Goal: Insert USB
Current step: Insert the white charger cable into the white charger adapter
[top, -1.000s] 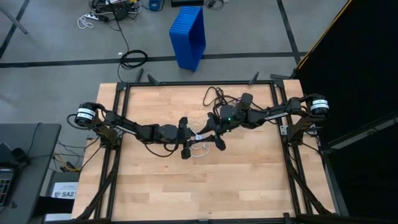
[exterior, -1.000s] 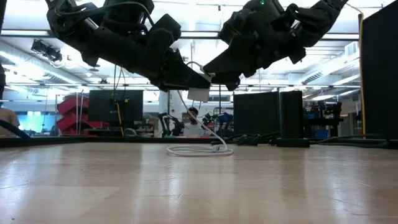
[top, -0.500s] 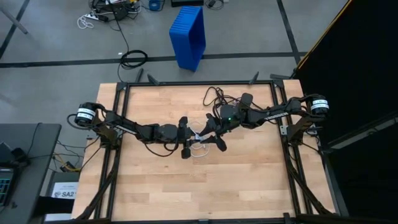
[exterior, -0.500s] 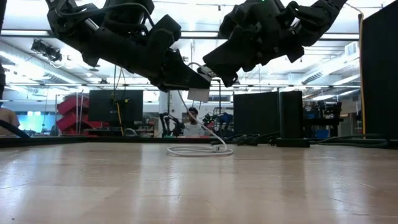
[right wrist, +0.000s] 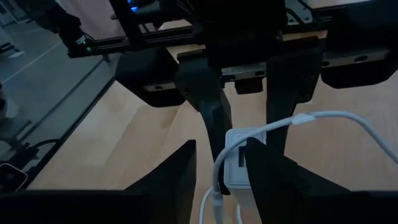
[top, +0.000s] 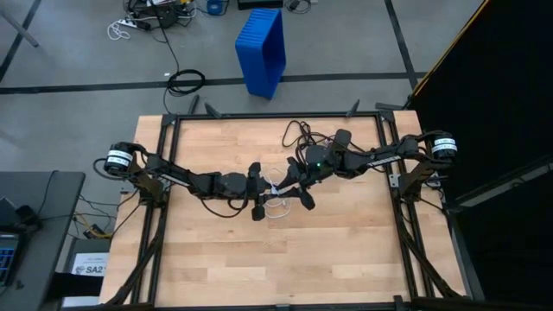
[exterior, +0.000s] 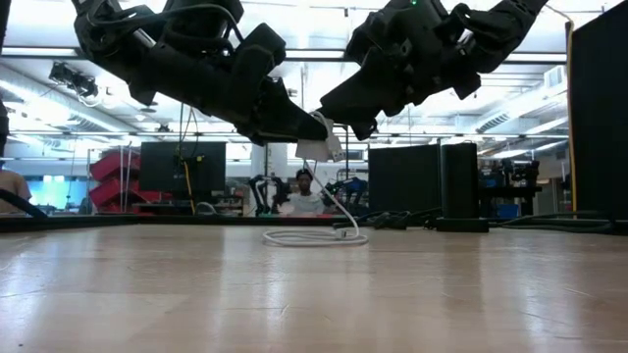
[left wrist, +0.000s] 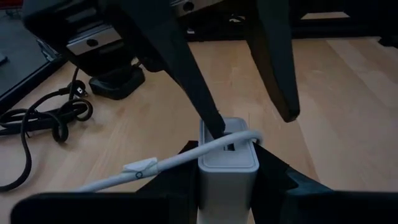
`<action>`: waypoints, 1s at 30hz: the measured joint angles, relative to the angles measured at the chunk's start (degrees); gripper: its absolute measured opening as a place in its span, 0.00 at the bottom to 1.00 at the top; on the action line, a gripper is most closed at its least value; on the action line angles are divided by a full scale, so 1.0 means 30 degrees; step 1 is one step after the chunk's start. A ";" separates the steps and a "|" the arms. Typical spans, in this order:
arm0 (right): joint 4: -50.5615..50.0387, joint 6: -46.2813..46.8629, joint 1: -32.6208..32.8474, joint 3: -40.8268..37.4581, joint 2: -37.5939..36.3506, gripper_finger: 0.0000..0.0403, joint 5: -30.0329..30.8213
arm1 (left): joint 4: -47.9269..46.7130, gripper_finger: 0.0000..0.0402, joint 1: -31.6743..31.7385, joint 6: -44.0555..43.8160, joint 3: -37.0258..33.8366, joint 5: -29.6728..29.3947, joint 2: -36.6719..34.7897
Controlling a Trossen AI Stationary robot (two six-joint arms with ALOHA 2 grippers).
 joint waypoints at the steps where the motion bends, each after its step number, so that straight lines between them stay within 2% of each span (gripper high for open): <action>1: -0.0657 -0.0277 -0.0045 -0.0003 -0.0350 0.27 0.0019 | 0.0000 0.19 0.0000 0.0005 0.0000 0.0000 0.0007; 6: -0.3976 -0.0854 -0.0176 0.0004 -0.2813 0.27 0.1941 | 0.0055 0.19 0.0000 0.0085 0.0000 -0.0113 0.0007; 10: -0.4846 -0.0274 -0.0160 -0.0249 -0.3591 0.27 0.2096 | 0.0241 0.19 0.0000 0.0173 0.0000 -0.0204 0.0007; 14: -0.4701 0.0327 -0.0010 -0.0775 -0.2422 0.28 0.2025 | 0.0373 0.19 0.0000 0.0180 0.0000 -0.0261 0.0007; 21: -0.1943 0.0927 0.0720 -0.0899 -0.0041 0.31 0.1745 | 0.0500 0.19 0.0000 0.0208 0.0000 -0.0525 0.0007; 30: -0.0394 0.1805 0.0850 -0.0899 0.0289 0.36 0.1304 | 0.0541 0.19 0.0000 0.0224 0.0000 -0.0532 0.0006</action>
